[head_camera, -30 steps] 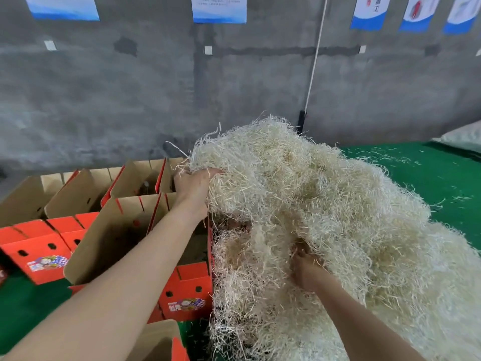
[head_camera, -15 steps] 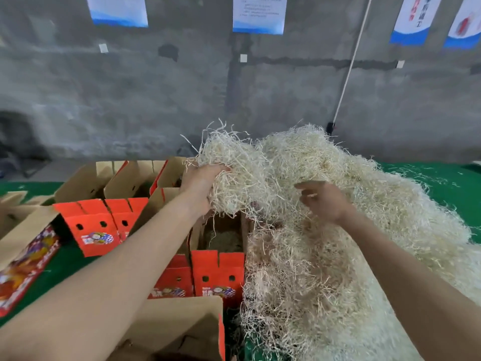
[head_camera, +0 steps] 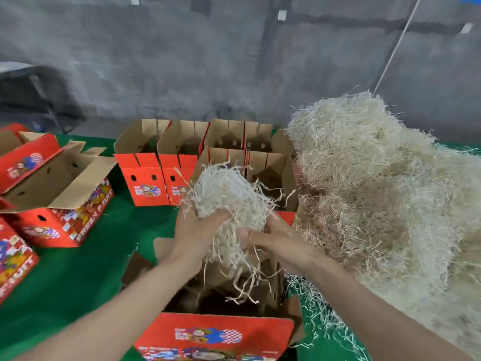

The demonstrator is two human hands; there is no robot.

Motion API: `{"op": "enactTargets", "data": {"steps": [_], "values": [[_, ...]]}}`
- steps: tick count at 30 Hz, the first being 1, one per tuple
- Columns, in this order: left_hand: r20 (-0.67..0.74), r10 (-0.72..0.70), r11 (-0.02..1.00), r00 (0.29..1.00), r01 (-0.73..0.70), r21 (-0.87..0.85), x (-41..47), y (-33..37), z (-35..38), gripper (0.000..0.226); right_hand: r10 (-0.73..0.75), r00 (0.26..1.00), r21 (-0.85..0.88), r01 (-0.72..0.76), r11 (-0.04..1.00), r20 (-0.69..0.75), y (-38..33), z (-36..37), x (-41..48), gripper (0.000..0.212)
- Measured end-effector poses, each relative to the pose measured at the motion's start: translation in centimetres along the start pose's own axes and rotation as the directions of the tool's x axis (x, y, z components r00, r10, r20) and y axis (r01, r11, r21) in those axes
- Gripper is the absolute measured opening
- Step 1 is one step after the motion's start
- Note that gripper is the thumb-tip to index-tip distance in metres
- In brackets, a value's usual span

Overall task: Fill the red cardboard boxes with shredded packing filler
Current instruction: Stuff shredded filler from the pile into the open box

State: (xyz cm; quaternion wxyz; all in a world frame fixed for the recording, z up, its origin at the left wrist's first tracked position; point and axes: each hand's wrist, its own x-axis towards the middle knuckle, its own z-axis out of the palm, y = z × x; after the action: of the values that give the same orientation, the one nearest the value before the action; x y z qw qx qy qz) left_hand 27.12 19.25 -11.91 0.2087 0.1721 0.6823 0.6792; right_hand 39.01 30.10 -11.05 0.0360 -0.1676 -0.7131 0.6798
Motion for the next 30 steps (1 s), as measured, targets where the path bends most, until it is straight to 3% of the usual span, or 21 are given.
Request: {"op": "enactTargets", "data": {"steps": [3, 7, 9, 12, 14, 16, 19, 22, 24, 25, 27, 30], "values": [[0.115, 0.024, 0.996, 0.993, -0.033, 0.078, -1.8, -2.8, -2.0, 0.042, 0.078, 0.986, -0.006, -0.08, 0.997, -0.145, 2.7, 2.2, 2.0, 0.026], [0.373, -0.169, 0.986, 0.912, 0.162, 0.051, -1.3, -3.6, -5.5, 0.068, 0.129, 0.954, -0.032, -0.142, 0.989, -0.271, 4.9, 3.3, 2.9, 0.027], [0.381, -0.269, 0.962, 0.884, 0.229, 0.147, -0.2, -3.8, -7.5, 0.074, 0.142, 0.944, -0.07, -0.17, 0.983, -0.296, 5.2, 3.3, 2.8, 0.033], [0.409, -0.28, 0.933, 0.869, 0.145, 0.33, 0.5, -4.5, -10.0, 0.032, 0.16, 0.927, -0.099, -0.205, 0.974, -0.338, 5.7, 2.7, 3.0, 0.024], [0.416, -0.303, 0.913, 0.857, 0.135, 0.385, 1.3, -5.2, -11.3, 0.027, 0.198, 0.906, -0.102, -0.252, 0.962, -0.373, 6.0, 2.4, 2.9, 0.015], [0.427, -0.362, 0.895, 0.828, 0.181, 0.408, 1.7, -5.3, -12.2, 0.025, 0.218, 0.899, -0.076, -0.265, 0.961, -0.381, 6.3, 2.3, 2.9, 0.02], [0.422, -0.428, 0.879, 0.799, 0.259, 0.401, 2.1, -5.7, -13.2, 0.088, 0.188, 0.882, -0.054, -0.233, 0.971, -0.432, 6.7, 2.4, 2.8, 0.023], [0.472, -0.399, 0.911, 0.786, 0.281, 0.302, 2.0, -5.7, -12.7, 0.11, 0.201, 0.859, -0.004, -0.229, 0.973, -0.471, 7.3, 2.9, 3.2, 0.027], [0.56, -0.418, 0.904, 0.715, 0.264, 0.337, 1.7, -5.2, -11.3, 0.123, 0.167, 0.875, -0.101, -0.237, 0.966, -0.454, 7.1, 4.2, 3.6, 0.017], [0.616, -0.407, 0.904, 0.674, 0.202, 0.376, 1.4, -5.2, -10.6, 0.114, 0.147, 0.884, -0.124, -0.223, 0.967, -0.443, 7.1, 5.0, 4.0, 0.02], [0.687, -0.336, 0.914, 0.645, 0.046, 0.403, 0.6, -5.3, -9.1, 0.072, 0.135, 0.903, -0.102, -0.192, 0.976, -0.407, 6.8, 6.4, 4.4, 0.026], [0.566, -0.229, 0.907, 0.792, -0.038, 0.42, 1.1, -6.5, -8.2, 0.036, 0.195, 0.926, -0.056, -0.225, 0.973, -0.322, 6.9, 6.4, 4.2, 0.02]]}}
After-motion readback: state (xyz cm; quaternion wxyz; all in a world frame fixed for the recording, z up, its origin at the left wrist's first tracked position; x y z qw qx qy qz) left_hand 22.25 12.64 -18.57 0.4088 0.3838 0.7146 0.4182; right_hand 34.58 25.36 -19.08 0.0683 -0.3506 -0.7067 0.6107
